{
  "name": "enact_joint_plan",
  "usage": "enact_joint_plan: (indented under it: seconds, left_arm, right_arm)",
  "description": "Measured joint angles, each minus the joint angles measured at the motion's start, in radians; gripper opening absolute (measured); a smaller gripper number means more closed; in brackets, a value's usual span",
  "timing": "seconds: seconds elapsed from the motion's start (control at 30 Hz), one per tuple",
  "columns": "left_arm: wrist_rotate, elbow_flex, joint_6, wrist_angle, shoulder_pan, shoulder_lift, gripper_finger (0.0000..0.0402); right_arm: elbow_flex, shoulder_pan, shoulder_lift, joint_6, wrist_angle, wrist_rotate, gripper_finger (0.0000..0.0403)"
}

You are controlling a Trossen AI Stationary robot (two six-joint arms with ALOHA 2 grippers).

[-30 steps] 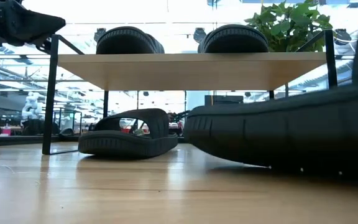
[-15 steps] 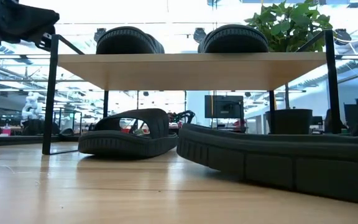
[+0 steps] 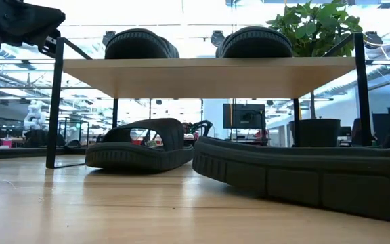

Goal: Pick and place slides into the shelf
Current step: Adjust the shelf

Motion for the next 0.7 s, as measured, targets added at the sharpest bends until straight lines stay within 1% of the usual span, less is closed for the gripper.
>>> enact_joint_plan:
  seconds: [0.13, 0.27, 0.33, 0.43, 0.53, 0.6, 0.63, 0.7]
  left_arm:
    - [-0.001, 0.000, 0.000, -0.001, 0.000, 0.000, 0.0033]
    - [-0.001, 0.000, 0.000, -0.008, 0.000, 0.000, 0.0033]
    - [0.000, 0.000, 0.016, -0.012, 0.000, 0.000, 0.0033]
    - [0.007, 0.000, 0.069, -0.014, -0.017, 0.012, 0.0033]
    - [0.007, 0.000, 0.117, 0.009, -0.044, 0.029, 0.0033]
    - [0.025, 0.002, 0.131, 0.011, -0.068, 0.043, 0.0033]
    - [0.036, 0.003, 0.128, 0.010, -0.082, 0.055, 0.0033]
    - [0.052, 0.003, 0.120, 0.010, -0.111, 0.086, 0.0033]
  right_arm:
    - [0.000, 0.008, -0.045, -0.069, -0.038, 0.090, 0.0186]
    - [0.000, 0.006, -0.081, -0.080, -0.145, 0.204, 0.0169]
    - [0.000, 0.004, -0.098, -0.116, -0.183, 0.286, 0.0158]
    - [0.000, -0.001, -0.118, -0.206, -0.180, 0.457, 0.0134]
    - [0.000, -0.013, -0.136, -0.328, -0.177, 0.613, 0.0112]
    - [0.000, -0.023, -0.154, -0.409, -0.181, 0.710, 0.0095]
    - [0.000, -0.028, -0.167, -0.444, -0.181, 0.745, 0.0086]
    - [0.000, -0.036, -0.203, -0.494, -0.187, 0.776, 0.0066]
